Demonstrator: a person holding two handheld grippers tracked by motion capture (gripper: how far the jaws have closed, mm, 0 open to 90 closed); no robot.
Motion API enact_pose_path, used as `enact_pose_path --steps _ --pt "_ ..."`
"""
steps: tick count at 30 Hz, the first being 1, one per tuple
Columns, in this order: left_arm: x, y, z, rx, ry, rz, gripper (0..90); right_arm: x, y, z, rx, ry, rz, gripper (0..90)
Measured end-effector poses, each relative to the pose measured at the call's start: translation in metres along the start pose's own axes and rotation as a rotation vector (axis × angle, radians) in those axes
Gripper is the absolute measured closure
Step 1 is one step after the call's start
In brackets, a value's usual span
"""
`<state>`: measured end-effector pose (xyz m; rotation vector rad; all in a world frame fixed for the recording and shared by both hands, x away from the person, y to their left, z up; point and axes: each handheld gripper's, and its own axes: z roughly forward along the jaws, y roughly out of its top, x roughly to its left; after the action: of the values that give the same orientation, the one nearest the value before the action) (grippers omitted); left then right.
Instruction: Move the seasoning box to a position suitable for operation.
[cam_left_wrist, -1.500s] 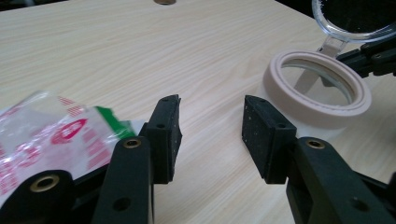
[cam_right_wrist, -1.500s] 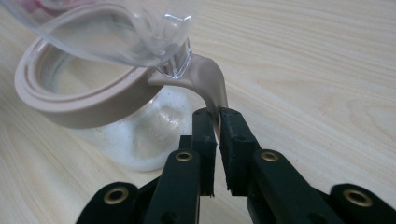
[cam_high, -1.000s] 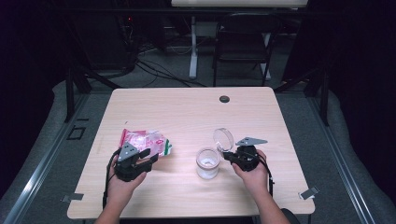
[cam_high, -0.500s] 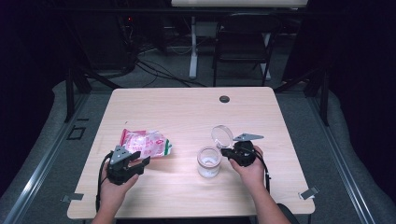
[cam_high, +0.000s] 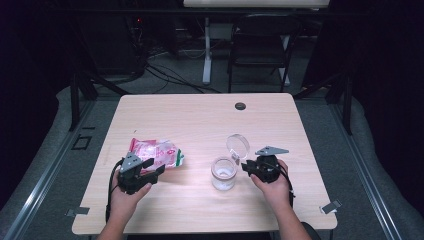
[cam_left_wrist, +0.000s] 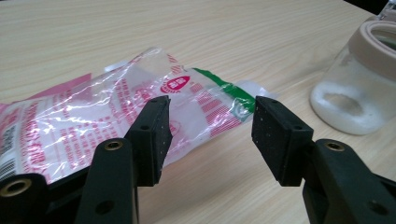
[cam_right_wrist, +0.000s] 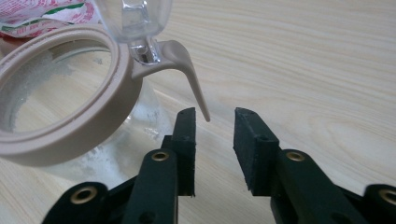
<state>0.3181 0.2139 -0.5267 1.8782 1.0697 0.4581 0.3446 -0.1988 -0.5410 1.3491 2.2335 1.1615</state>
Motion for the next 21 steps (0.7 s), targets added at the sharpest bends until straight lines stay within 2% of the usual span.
enact_pose_path --steps 5,8,10,12,14,16,19,21 --pt "-0.003 0.008 0.009 0.005 -0.013 0.044 44.5 -0.002 -0.008 -0.014 -0.025 -0.036 -0.004 63.7" --pt "-0.004 0.010 0.014 0.017 -0.044 0.057 46.2 -0.004 -0.012 -0.020 -0.046 -0.046 0.009 60.3" --pt "-0.006 0.013 0.016 0.035 -0.042 0.069 50.3 -0.005 -0.015 -0.024 -0.052 -0.059 0.015 59.4" --pt "-0.009 0.015 0.018 0.048 -0.048 0.087 54.9 -0.007 -0.017 -0.027 -0.052 -0.039 0.030 59.7" --pt "-0.011 0.017 0.021 0.064 -0.046 0.113 58.1 -0.008 -0.020 -0.030 -0.056 -0.047 0.031 59.2" --pt "-0.013 0.018 0.023 0.073 -0.055 0.114 60.3 -0.009 -0.022 -0.032 -0.064 -0.047 0.041 58.8" --pt "-0.016 0.018 0.028 0.083 -0.012 0.155 59.9 -0.011 -0.025 -0.035 -0.062 -0.051 0.055 57.7" --pt "-0.017 0.018 0.030 0.089 -0.004 0.178 55.0 -0.012 -0.026 -0.036 -0.067 -0.045 0.064 57.7"
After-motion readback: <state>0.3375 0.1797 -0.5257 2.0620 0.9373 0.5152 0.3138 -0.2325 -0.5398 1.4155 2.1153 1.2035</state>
